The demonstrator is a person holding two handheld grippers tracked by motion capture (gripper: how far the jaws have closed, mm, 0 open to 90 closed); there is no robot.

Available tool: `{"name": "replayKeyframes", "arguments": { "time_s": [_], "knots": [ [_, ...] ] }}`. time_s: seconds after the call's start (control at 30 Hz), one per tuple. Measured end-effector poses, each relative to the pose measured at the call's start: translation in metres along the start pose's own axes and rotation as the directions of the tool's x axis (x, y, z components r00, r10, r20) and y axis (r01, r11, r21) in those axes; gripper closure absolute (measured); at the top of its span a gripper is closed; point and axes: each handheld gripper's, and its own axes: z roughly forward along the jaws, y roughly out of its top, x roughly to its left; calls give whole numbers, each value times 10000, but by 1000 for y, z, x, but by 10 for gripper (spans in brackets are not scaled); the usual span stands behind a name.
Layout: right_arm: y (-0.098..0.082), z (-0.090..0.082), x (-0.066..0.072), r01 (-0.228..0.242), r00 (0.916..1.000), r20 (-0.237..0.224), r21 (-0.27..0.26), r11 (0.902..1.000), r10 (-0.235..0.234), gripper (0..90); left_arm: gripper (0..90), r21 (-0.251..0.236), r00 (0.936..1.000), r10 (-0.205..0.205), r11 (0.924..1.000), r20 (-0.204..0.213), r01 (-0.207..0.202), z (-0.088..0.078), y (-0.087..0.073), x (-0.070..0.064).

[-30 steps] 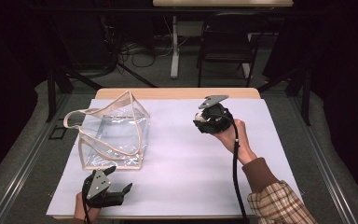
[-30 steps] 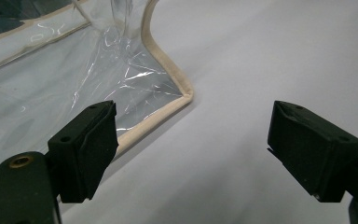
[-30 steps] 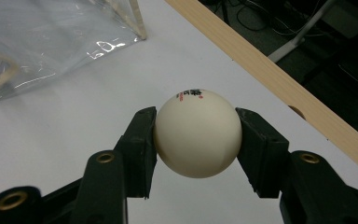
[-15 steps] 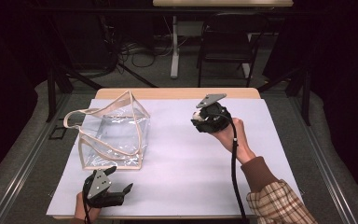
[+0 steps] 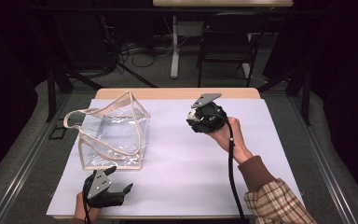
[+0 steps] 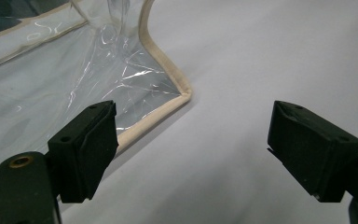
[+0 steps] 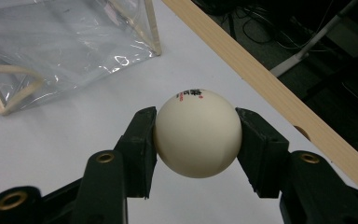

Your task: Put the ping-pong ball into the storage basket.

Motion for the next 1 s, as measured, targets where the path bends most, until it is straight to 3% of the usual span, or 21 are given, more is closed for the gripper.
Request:
{"name": "replayKeyframes", "arguments": {
  "time_s": [1.0],
  "knots": [
    [20, 3, 18, 424, 9984, -375, -191, 9989, -431, 505, 163, -21, 10000, 0, 10000, -23, 0, 0, 0, 0]
  ]
}}
